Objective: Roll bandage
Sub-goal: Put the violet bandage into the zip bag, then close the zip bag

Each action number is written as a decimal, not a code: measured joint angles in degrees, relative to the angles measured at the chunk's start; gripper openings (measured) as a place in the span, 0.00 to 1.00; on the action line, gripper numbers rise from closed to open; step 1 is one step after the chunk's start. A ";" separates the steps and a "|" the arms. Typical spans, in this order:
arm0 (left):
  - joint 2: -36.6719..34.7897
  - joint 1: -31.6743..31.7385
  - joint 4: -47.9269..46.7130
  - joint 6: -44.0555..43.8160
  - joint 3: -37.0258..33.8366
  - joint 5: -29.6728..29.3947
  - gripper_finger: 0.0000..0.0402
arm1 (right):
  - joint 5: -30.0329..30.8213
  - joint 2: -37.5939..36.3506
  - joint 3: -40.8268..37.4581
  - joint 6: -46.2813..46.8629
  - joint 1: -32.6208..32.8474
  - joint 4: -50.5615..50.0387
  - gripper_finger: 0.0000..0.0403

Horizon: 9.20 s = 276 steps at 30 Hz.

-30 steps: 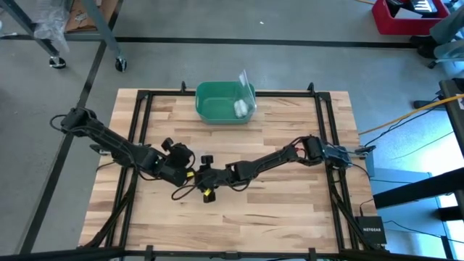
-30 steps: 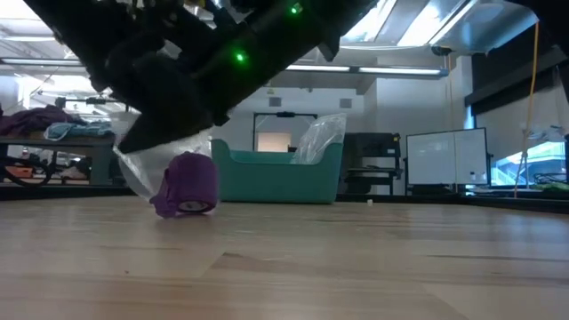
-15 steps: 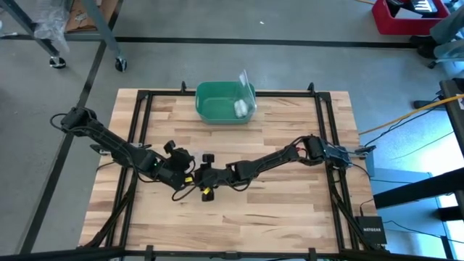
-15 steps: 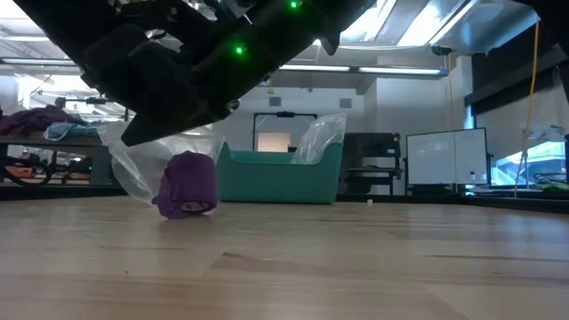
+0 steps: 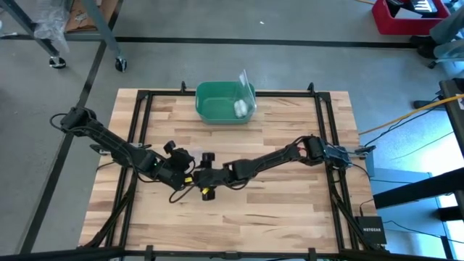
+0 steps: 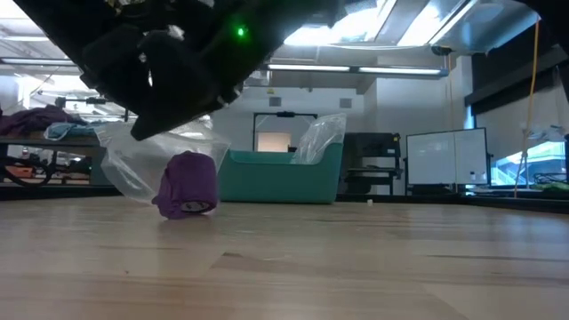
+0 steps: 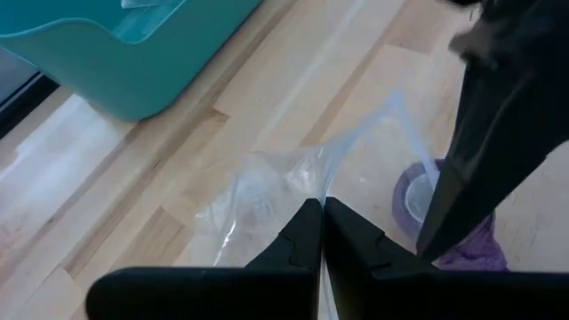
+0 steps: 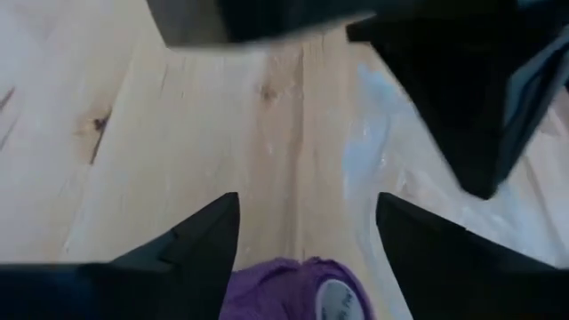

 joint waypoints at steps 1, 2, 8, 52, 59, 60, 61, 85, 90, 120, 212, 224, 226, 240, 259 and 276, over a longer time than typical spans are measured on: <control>0.00 0.00 0.01 0.00 0.00 -0.02 0.01 | 0.13 0.00 0.90 -0.51 0.00 -1.53 0.66; 0.00 0.00 0.02 0.00 0.00 -0.02 0.01 | 0.19 -0.07 1.55 -1.00 0.02 -3.04 0.67; 0.02 0.00 -0.09 0.01 0.00 -0.02 0.01 | 0.58 -0.29 5.31 -1.18 0.07 -13.53 0.67; 0.04 0.00 -0.05 0.06 0.00 0.57 0.01 | -4.74 -6.52 -9.29 0.88 2.56 -8.66 0.07; 0.04 -0.04 -0.06 0.68 0.00 1.62 0.01 | 9.25 -10.45 -9.19 -4.11 4.02 -1.24 0.10; 0.06 -0.04 -0.04 0.66 0.00 1.69 0.01 | 9.94 -10.45 -9.19 -5.17 3.63 0.66 0.08; 0.06 -0.04 -0.02 0.54 0.00 1.73 0.01 | 10.03 -10.31 -9.19 -5.75 3.20 2.04 0.07; 0.02 0.42 0.22 -5.15 2.84 4.48 0.01 | 21.63 -5.18 -9.19 -1.26 0.37 5.01 0.08; 0.02 0.35 0.77 -5.37 2.84 5.92 0.01 | 22.79 -5.69 -9.16 -1.17 0.32 6.61 0.07; 0.04 0.43 -0.65 -8.39 5.59 4.69 0.01 | 20.99 -9.77 -9.13 -1.17 2.23 4.27 0.07; -0.09 -12.11 -0.47 4.28 11.39 9.94 0.01 | -3.10 -16.17 -14.50 4.52 6.36 -7.20 0.50; 0.42 -11.93 -1.33 3.58 11.19 9.38 0.01 | -10.46 -21.99 -28.31 7.86 6.30 8.94 0.46; 0.53 -11.76 -1.42 3.54 11.19 9.35 0.01 | -9.48 -22.27 -28.73 7.83 6.32 12.71 0.46; 0.72 -12.50 -0.27 4.85 11.19 9.31 0.01 | 1.71 -23.26 -28.09 9.87 6.35 1.34 0.46; 0.73 -11.43 0.03 5.05 11.19 8.76 0.01 | -0.97 -20.93 -27.79 4.71 5.95 19.56 0.41; -0.22 -8.70 -3.87 9.27 13.06 13.52 0.20 | 1.49 -20.17 -27.83 2.85 5.60 12.07 0.02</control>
